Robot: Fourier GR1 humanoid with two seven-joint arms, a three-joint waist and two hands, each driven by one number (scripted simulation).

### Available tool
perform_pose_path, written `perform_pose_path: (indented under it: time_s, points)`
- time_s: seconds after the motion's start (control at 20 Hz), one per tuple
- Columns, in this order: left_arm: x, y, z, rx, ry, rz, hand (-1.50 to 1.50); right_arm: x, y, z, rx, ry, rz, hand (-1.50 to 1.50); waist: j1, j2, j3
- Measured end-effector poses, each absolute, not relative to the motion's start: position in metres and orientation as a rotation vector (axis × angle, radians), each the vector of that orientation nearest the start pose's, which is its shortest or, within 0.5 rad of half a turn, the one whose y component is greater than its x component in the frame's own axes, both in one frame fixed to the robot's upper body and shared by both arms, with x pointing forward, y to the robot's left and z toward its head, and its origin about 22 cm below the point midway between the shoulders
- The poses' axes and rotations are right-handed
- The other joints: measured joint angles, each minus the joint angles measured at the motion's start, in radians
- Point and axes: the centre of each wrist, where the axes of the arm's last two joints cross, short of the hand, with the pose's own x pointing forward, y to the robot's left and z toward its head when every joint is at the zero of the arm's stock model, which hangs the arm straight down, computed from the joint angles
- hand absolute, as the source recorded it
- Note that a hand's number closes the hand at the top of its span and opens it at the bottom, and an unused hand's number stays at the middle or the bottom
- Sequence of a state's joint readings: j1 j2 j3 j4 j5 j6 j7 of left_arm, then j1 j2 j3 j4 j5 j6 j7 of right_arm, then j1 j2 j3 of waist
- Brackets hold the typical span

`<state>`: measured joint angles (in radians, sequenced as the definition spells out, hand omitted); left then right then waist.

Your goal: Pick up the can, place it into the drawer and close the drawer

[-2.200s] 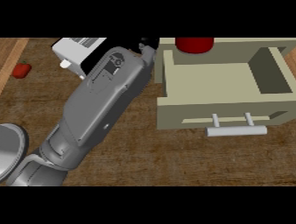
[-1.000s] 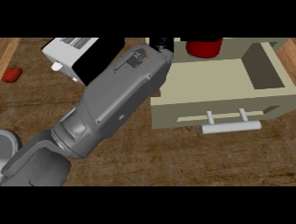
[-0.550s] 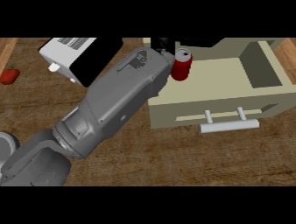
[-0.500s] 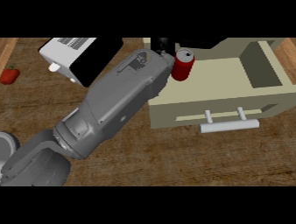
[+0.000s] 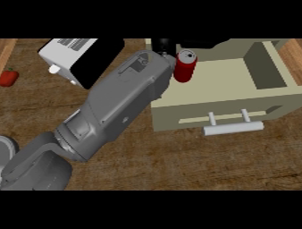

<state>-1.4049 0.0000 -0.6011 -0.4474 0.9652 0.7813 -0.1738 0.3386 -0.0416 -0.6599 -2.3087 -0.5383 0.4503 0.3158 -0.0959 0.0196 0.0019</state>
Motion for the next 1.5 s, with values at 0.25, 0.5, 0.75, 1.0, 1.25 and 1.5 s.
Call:
perform_pose_path:
  time_s: [0.25, 0.5, 0.75, 1.0, 1.25, 1.5]
  points:
    - [0.418, -0.017, 0.173, 0.014, -1.67, 0.104, -1.5, 0.094, -0.36, 0.151, -0.245, -1.915, 0.076, -1.5, 0.006, 0.001, 0.0]
    - [0.417, -0.019, 0.178, -0.015, -1.7, 0.116, -1.5, 0.103, -0.348, 0.157, -0.273, -1.993, 0.211, -1.5, 0.021, 0.0, 0.0]
    - [0.417, -0.022, 0.184, -0.019, -1.743, 0.127, -1.5, 0.119, -0.331, 0.17, -0.387, -2.029, 0.363, -1.5, 0.043, 0.001, -0.001]
    - [0.417, -0.022, 0.185, -0.026, -1.741, 0.142, -1.5, 0.136, -0.308, 0.175, -0.488, -2.021, 0.482, -1.5, 0.063, -0.002, -0.001]
    - [0.414, -0.026, 0.188, -0.046, -1.726, 0.144, -1.5, 0.169, -0.286, 0.171, -0.578, -1.99, 0.596, -1.5, 0.084, -0.006, -0.002]
    - [0.415, -0.022, 0.185, -0.041, -1.709, 0.141, -1.5, 0.211, -0.264, 0.161, -0.672, -1.981, 0.675, -1.5, 0.103, -0.011, -0.002]
